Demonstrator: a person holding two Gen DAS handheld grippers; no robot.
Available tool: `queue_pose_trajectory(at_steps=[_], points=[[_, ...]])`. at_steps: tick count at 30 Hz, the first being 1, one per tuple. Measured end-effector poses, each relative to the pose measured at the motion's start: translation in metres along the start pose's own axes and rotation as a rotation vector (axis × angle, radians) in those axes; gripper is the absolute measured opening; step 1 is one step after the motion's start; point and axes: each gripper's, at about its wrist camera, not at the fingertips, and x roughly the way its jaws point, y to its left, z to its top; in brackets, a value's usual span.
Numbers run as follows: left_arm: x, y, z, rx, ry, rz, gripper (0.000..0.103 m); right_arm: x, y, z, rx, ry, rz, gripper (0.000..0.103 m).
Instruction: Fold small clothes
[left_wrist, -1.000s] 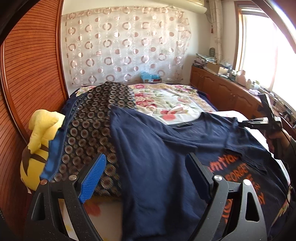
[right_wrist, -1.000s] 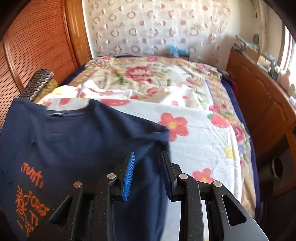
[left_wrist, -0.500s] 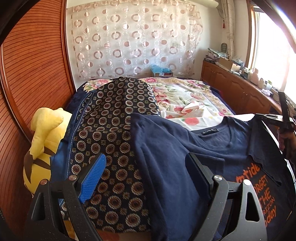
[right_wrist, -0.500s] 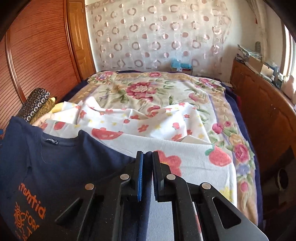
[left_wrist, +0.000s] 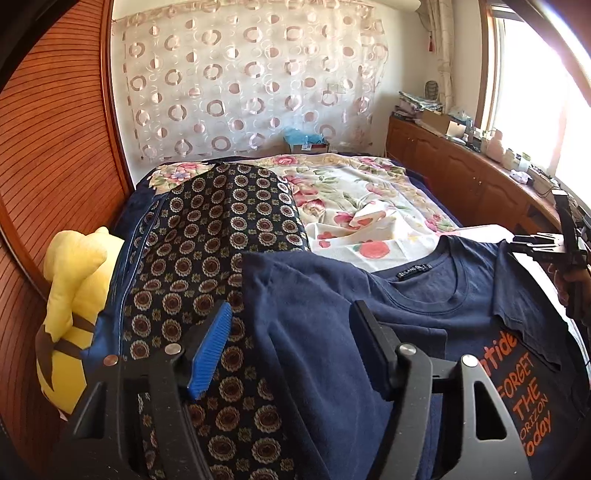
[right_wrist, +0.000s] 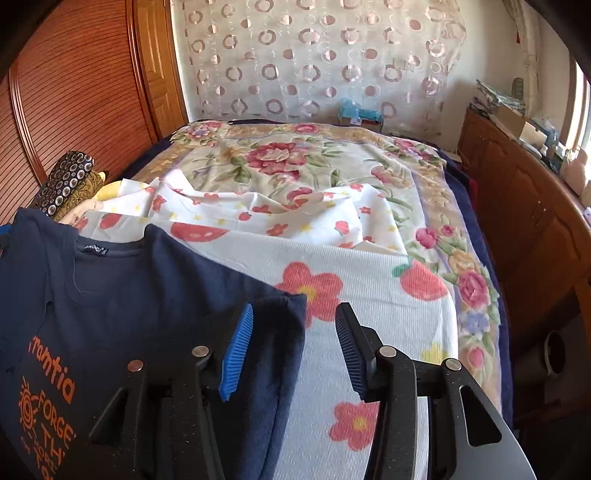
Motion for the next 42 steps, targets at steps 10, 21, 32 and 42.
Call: queue_pose_trajectory(at_steps=[10, 21, 32, 42], points=[[0.023, 0.012, 0.006, -0.008, 0.061, 0.006, 0.055, 0.016, 0.001, 0.000, -0.004, 0.056, 0.018, 0.054], [0.025, 0.011, 0.007, -0.021, 0.064, -0.037, 0.035, 0.023, 0.007, 0.003, -0.029, 0.050, -0.008, 0.053], [-0.020, -0.018, 0.003, 0.013, -0.039, -0.111, 0.006, -0.026, 0.025, -0.006, -0.041, -0.099, 0.019, 0.005], [-0.070, -0.040, -0.039, 0.025, -0.086, -0.165, 0.006, -0.110, 0.043, -0.064, -0.026, -0.230, 0.087, 0.005]])
